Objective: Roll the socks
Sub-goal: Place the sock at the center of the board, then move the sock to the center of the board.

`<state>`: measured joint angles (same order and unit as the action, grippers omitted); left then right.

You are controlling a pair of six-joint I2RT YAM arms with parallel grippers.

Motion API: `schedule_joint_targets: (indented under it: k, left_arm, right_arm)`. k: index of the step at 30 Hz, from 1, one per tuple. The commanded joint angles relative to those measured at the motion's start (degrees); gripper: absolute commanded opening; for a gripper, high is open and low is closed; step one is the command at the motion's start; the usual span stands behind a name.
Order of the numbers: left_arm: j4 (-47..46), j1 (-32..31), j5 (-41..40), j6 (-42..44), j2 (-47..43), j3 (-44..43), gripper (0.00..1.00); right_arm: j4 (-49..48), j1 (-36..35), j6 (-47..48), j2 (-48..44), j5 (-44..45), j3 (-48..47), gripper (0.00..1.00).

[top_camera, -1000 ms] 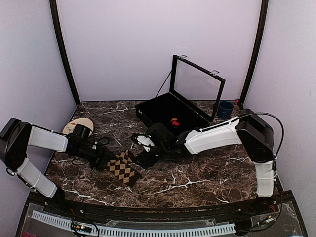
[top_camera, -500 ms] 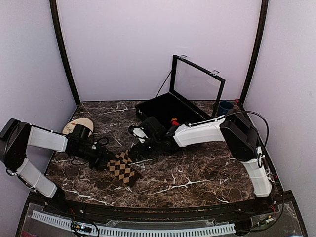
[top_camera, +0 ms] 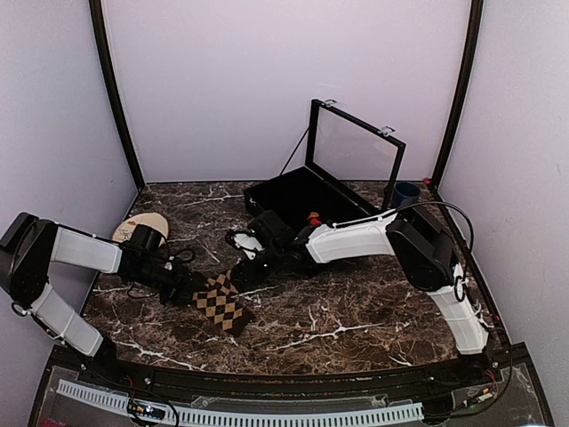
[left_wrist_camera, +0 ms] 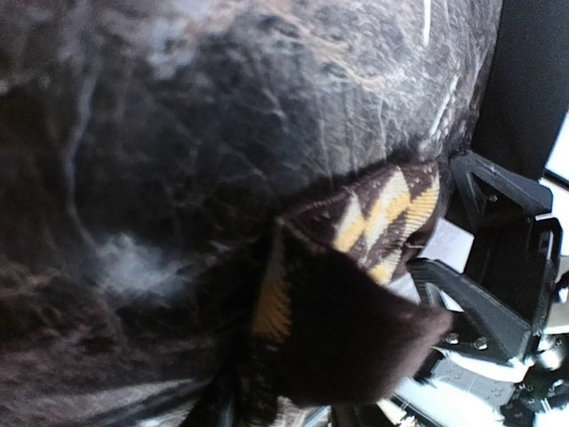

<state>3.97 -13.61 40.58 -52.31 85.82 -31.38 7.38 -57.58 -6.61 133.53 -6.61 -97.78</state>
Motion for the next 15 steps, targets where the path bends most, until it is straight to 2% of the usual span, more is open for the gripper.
schedule_joint_targets:
  k: [1, 5, 8, 12, 15]
  left_arm:
    - [2.90, 0.61, -2.26, 1.14, 1.36, -0.30, 0.32]
    - [2.49, 0.86, -2.23, 1.34, 1.92, -0.52, 0.30]
    - [2.51, 0.93, -2.19, 1.38, 2.00, -0.78, 0.29]
    - [2.63, 1.01, -2.93, 1.30, 1.54, -0.94, 0.30]
    - [2.05, 1.07, -3.37, 0.58, 0.85, -0.81, 0.34]
  right_arm:
    - [-0.31, 0.01, -1.72, 1.87, -5.88, -1.97, 0.67]
    - [0.43, 0.01, -3.22, 3.47, -9.26, -2.91, 0.55]
    - [-0.47, 0.01, -4.47, 3.59, -10.52, -2.06, 0.34]
    - [-3.53, 0.40, -7.18, 1.88, -11.77, 1.05, 0.02]
    - [-4.52, 0.45, -8.31, 0.13, -11.28, 3.45, 0.00]
